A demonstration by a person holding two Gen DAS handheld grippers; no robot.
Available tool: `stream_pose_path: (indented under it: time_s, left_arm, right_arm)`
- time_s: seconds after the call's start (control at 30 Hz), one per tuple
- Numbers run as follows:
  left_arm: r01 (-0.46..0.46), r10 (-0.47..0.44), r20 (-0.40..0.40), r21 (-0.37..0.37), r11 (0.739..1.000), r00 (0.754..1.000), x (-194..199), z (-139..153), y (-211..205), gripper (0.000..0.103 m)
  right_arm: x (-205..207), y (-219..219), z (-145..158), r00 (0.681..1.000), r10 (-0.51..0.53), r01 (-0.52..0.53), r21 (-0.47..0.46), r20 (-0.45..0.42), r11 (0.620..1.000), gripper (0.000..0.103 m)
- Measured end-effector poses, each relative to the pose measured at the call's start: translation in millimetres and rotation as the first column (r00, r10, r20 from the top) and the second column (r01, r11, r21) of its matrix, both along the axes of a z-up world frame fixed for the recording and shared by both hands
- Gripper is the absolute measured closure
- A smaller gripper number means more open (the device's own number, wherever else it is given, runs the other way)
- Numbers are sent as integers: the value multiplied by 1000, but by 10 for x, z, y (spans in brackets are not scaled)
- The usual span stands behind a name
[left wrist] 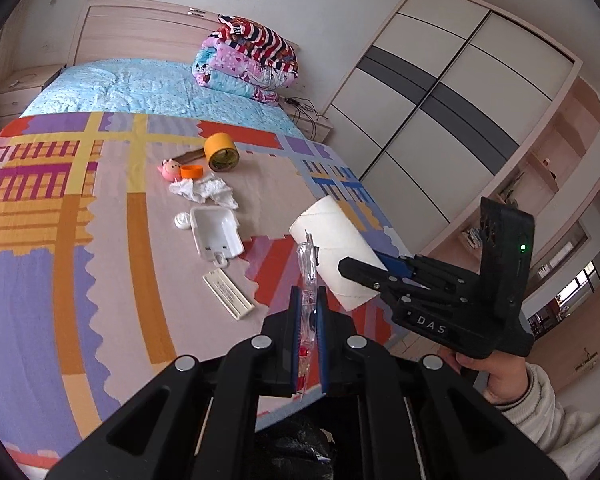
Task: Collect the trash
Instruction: 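Carry the blister pack and paper tube down into the black trash bag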
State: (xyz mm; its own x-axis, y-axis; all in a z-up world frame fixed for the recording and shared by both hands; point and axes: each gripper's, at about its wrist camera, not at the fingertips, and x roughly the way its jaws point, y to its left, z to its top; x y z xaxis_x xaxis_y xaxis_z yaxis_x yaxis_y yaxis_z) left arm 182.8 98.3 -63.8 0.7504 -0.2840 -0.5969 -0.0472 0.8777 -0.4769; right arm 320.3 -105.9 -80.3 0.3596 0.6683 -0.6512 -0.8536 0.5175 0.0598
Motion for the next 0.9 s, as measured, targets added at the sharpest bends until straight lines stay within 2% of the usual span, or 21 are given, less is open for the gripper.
stream_pose_path:
  time_s: [0.2, 0.33, 0.5, 0.63, 0.77, 0.9]
  left_arm:
    - [4, -4, -9, 16, 1000, 1000, -313, -81, -226, 97]
    - [21, -21, -23, 12, 1000, 1000, -497, -205, -327, 97]
    - [61, -60, -89, 13, 998, 994, -714, -521, -486, 97]
    - [50, -46, -136, 23, 998, 990, -898, -768, -601, 97]
    - [55, -53, -188, 5, 998, 981, -1021, -1014, -689, 97]
    - [52, -45, -245, 24, 998, 968, -1070, -1210, -732, 97]
  right_arm:
    - [-348, -368, 7, 999, 35, -35, 10, 15, 999, 74]
    - [-636, -521, -114, 997, 61, -59, -40, 55, 997, 73]
    - [-903, -657, -385, 994, 105, -105, -55, 0, 993, 73]
    - [-1074, -709, -590, 990, 131, -134, -59, -57, 989, 73]
    - [-1188, -681, -730, 984, 158, -165, -76, -88, 983, 73]
    - [-1300, -579, -934, 975, 198, -210, -124, -102, 970, 73]
